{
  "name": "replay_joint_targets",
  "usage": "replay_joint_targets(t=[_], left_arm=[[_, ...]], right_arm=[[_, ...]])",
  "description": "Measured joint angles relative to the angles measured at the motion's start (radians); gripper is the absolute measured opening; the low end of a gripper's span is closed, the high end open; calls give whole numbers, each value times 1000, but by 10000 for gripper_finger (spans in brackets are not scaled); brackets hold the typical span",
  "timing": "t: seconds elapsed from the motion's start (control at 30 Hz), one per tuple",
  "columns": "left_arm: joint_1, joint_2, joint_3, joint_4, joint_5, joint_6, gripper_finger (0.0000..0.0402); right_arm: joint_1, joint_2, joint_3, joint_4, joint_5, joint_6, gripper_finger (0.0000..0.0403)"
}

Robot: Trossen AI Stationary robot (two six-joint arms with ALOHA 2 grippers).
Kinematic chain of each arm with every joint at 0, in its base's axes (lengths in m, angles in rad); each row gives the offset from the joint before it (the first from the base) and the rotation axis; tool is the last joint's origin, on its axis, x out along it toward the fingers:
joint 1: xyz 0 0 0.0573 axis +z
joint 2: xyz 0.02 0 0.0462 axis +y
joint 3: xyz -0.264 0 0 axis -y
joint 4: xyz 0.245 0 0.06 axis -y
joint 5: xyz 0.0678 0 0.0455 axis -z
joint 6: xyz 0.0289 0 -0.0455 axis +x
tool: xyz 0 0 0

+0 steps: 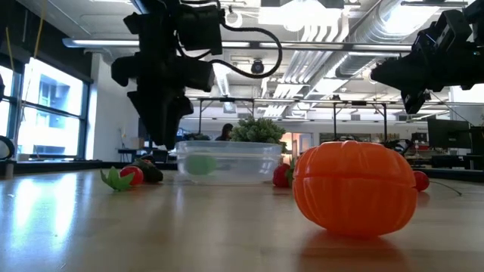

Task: Pick and placing Produce into tupperware
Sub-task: Put the red strawberry into the transparent bin

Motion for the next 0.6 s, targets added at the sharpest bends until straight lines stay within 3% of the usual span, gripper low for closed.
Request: replay_joint_targets(t=[0.43, 0.6], left_arm=[[14, -49, 1, -153, -7, -39, 211], [27, -49, -32, -117, -14, -61, 211]], right_arm=[[0, 1, 0, 0, 0, 0, 30], [0, -1, 0, 0, 0, 0, 30]])
